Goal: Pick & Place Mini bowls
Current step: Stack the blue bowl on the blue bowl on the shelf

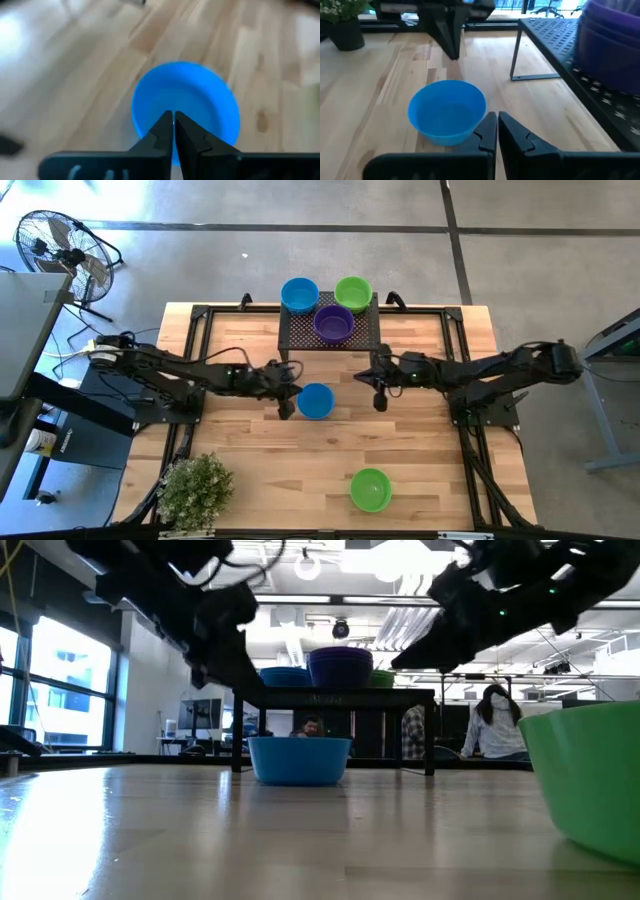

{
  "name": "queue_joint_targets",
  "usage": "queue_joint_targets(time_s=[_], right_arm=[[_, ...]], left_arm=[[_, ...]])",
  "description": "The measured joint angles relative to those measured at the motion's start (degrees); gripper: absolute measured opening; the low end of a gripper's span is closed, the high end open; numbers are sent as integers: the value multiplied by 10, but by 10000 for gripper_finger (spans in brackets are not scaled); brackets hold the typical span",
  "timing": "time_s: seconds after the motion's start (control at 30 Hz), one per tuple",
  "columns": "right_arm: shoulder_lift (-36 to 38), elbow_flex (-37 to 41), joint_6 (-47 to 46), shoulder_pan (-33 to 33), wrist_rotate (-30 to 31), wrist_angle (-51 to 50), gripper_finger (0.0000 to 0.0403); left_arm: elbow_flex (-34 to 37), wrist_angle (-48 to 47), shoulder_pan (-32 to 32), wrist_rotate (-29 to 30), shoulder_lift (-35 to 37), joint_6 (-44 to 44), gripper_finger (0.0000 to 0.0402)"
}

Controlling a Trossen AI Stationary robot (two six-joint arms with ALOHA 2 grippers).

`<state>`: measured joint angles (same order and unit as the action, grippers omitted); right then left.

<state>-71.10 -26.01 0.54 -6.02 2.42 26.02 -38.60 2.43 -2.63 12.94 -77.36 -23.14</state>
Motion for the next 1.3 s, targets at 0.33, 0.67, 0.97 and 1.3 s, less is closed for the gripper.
queue_joint_targets(time_s=[0.33,0.67,0.97,1.3], right_arm=[[41,39,15,0,4,18,2],[41,39,21,0,4,18,1],[40,39,21,0,4,17,2],[40,39,25,0,4,17,2]], left_arm=[[-47,-76,0,12,-62,-136,122],[-60,-110,38,7,-111,-214,147],[-60,-91,45,-35,-130,-207,136],[-60,-90,45,-42,-130,-165,8]])
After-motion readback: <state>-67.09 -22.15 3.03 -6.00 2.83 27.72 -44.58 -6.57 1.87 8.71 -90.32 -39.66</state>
